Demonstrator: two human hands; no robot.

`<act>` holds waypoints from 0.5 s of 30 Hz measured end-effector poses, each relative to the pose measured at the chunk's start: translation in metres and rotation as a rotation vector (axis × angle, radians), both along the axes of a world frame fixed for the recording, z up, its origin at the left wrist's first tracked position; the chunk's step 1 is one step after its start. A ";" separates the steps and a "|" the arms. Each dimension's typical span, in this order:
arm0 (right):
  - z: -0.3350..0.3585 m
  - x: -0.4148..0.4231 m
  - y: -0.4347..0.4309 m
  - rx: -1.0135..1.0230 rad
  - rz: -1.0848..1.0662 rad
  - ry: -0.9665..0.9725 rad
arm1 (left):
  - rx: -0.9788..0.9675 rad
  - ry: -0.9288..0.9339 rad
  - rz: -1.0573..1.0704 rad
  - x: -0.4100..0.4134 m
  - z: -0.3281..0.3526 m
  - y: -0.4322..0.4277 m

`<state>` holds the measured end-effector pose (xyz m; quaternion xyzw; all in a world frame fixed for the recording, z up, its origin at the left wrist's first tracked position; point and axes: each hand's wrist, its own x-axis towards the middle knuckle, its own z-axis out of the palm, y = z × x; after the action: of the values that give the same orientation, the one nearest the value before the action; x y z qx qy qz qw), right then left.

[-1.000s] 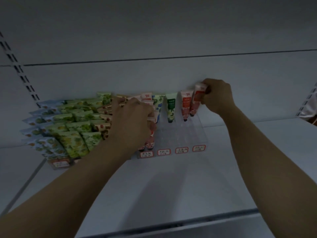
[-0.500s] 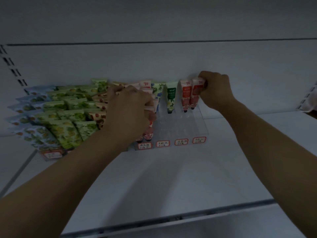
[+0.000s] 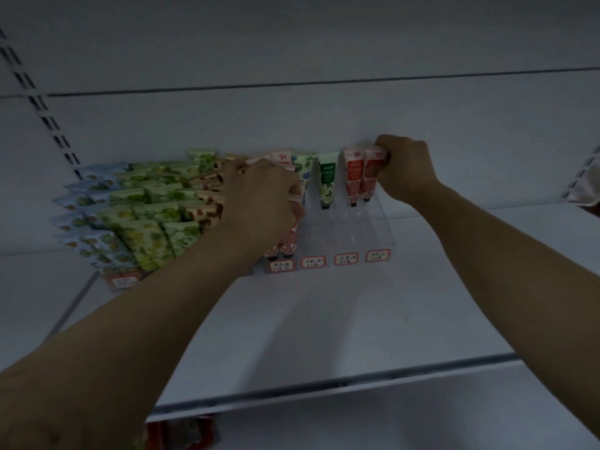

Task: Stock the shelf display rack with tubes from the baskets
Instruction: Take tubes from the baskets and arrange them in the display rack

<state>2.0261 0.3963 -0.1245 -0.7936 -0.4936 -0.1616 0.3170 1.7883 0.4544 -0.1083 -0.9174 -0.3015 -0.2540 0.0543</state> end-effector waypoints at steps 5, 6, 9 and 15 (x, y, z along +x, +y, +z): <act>0.001 0.002 0.000 -0.011 0.004 0.010 | -0.026 -0.031 -0.053 -0.003 -0.001 0.001; 0.000 0.002 -0.001 -0.008 0.002 0.009 | -0.025 -0.043 -0.067 -0.003 -0.002 0.002; 0.000 0.001 -0.001 0.005 0.007 0.023 | -0.010 -0.062 -0.100 -0.006 -0.007 0.004; -0.001 -0.001 0.000 0.014 -0.012 0.013 | 0.071 -0.113 -0.109 -0.012 -0.018 0.004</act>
<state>2.0253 0.3959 -0.1251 -0.7951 -0.4857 -0.1619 0.3249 1.7763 0.4589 -0.1259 -0.9142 -0.2443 -0.3185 0.0558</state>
